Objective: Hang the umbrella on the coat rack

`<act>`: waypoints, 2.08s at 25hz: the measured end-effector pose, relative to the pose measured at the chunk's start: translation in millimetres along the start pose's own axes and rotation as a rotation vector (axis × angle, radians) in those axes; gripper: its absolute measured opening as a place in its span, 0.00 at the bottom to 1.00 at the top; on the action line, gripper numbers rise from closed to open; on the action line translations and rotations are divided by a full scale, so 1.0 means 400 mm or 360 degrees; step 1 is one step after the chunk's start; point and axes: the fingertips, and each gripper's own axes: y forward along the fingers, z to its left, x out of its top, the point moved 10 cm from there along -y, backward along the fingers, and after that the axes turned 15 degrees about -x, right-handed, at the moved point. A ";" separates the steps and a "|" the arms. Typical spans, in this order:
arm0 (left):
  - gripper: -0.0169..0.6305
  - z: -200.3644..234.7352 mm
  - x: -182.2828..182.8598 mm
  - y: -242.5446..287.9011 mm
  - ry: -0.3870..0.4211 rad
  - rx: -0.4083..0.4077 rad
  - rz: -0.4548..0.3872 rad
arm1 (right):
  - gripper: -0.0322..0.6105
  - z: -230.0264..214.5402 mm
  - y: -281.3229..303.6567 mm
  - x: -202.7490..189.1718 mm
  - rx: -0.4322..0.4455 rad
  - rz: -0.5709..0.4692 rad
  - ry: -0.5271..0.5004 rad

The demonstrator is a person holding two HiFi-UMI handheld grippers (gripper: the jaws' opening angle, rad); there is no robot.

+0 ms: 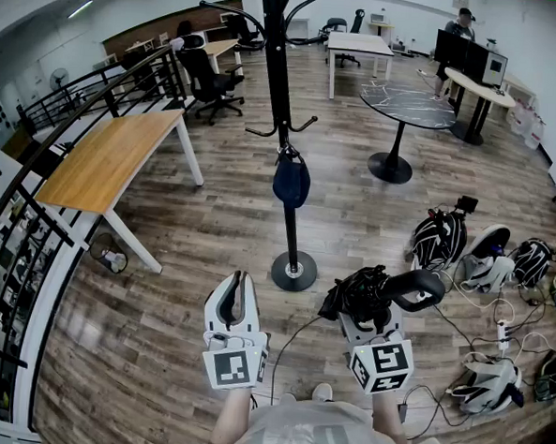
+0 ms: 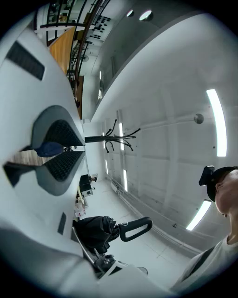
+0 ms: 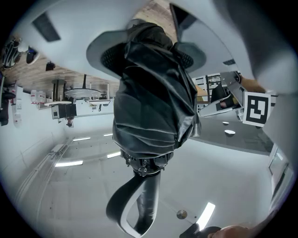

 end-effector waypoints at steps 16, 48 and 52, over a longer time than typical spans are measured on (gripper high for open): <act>0.07 -0.038 -0.018 -0.013 0.0002 0.0032 0.0051 | 0.47 -0.028 -0.017 -0.039 0.0054 0.0028 0.0048; 0.07 0.249 -0.142 0.342 -0.0011 0.0068 -0.0141 | 0.47 0.041 0.402 0.057 0.0171 -0.0059 -0.0122; 0.07 0.357 -0.173 0.398 -0.0051 0.0036 -0.0119 | 0.47 0.107 0.509 0.103 0.0170 -0.0083 -0.0130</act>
